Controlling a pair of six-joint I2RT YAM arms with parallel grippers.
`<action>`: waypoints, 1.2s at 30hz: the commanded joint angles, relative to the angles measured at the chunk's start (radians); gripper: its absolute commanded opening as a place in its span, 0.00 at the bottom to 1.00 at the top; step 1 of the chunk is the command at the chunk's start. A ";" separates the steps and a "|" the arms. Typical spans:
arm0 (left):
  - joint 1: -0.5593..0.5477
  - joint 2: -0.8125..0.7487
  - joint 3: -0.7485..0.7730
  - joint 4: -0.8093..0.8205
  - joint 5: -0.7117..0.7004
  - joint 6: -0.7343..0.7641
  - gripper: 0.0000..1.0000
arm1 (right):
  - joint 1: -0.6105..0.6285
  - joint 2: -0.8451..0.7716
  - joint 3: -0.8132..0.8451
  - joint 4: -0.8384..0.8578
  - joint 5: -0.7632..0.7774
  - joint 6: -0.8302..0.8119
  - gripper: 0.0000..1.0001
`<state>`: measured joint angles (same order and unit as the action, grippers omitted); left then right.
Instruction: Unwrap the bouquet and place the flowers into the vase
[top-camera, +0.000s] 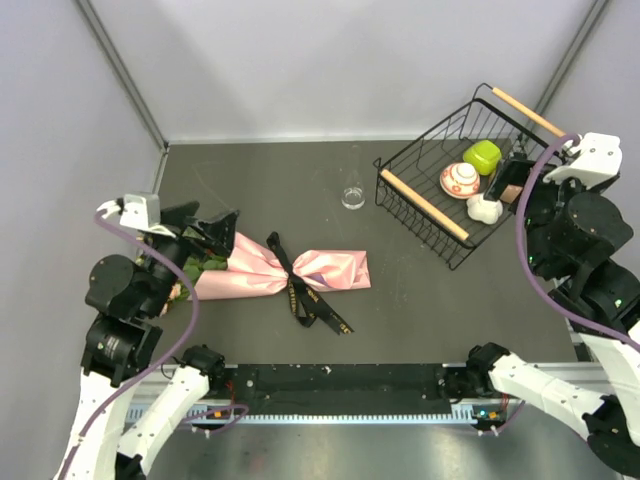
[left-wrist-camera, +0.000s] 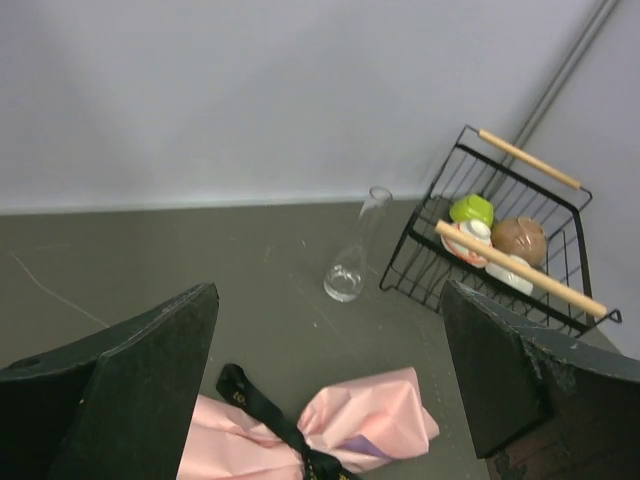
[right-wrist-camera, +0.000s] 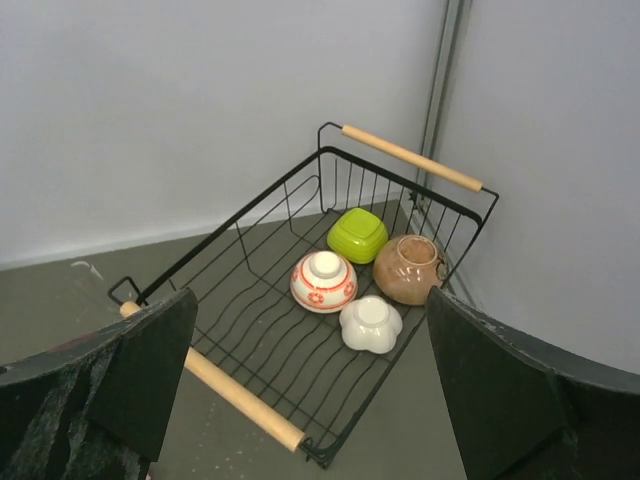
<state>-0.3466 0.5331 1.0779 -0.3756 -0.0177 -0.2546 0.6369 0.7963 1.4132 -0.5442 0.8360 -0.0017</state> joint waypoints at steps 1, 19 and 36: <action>0.006 0.025 -0.062 -0.016 0.088 -0.075 0.99 | 0.006 0.030 0.009 -0.045 -0.052 0.118 0.99; 0.004 -0.091 -0.429 -0.092 0.025 -0.314 0.93 | 0.498 0.484 -0.494 0.439 -0.691 0.371 0.94; 0.004 0.002 -0.538 -0.002 0.082 -0.364 0.88 | 0.598 0.802 -0.559 0.553 -0.664 0.293 0.53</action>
<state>-0.3466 0.5381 0.5480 -0.4431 0.0517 -0.6064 1.1877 1.5955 0.8188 -0.0448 0.1329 0.3336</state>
